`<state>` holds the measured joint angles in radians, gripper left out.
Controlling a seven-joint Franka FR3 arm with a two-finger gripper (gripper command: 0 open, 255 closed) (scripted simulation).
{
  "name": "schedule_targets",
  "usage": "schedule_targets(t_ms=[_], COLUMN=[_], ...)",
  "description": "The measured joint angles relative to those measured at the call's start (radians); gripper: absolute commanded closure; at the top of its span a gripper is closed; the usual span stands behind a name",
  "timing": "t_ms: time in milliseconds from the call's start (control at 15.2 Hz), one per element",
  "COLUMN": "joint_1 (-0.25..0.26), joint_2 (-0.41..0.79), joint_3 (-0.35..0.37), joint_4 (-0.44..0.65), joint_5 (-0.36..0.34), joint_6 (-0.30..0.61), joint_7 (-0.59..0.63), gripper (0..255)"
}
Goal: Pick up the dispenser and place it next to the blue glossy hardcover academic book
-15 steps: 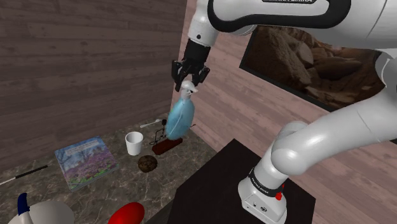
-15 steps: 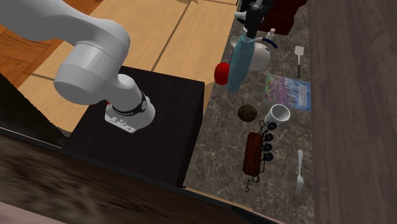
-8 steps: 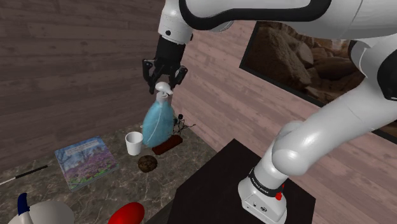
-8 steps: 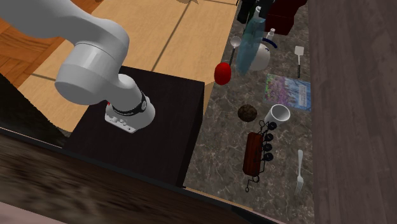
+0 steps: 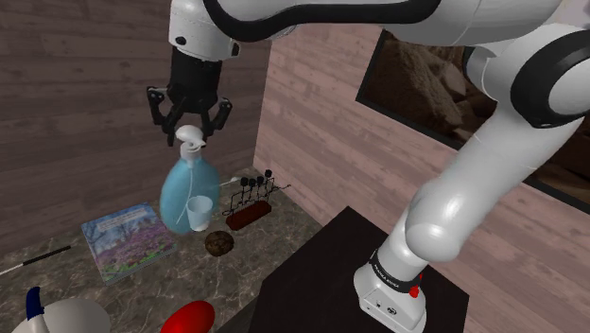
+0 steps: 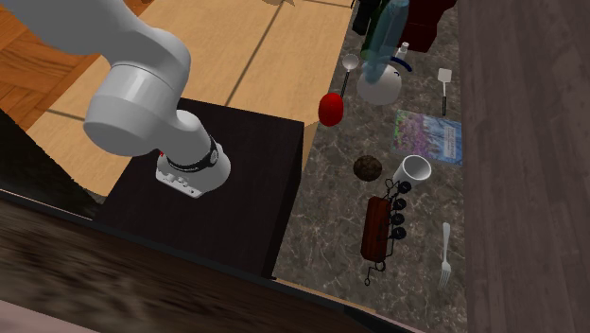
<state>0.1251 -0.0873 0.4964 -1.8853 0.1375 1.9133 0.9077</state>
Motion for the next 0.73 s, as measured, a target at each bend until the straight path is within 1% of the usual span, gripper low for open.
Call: schedule_targets(t_ms=[198, 264, 462, 726], joint_1=[0.03, 0.036, 0.042, 0.044], joint_2=[0.114, 0.132, 0.152, 0.159], joint_3=[0.041, 0.047, 0.05, 0.051], joint_4=[0.12, 0.132, 0.119, 0.068], joint_5=[-0.067, -0.078, -0.089, -0.092], joint_6=[-0.012, -0.008, 0.023, 0.08], joint_7=[0.089, 0.104, 0.115, 0.116], gripper=[255, 255, 255, 255])
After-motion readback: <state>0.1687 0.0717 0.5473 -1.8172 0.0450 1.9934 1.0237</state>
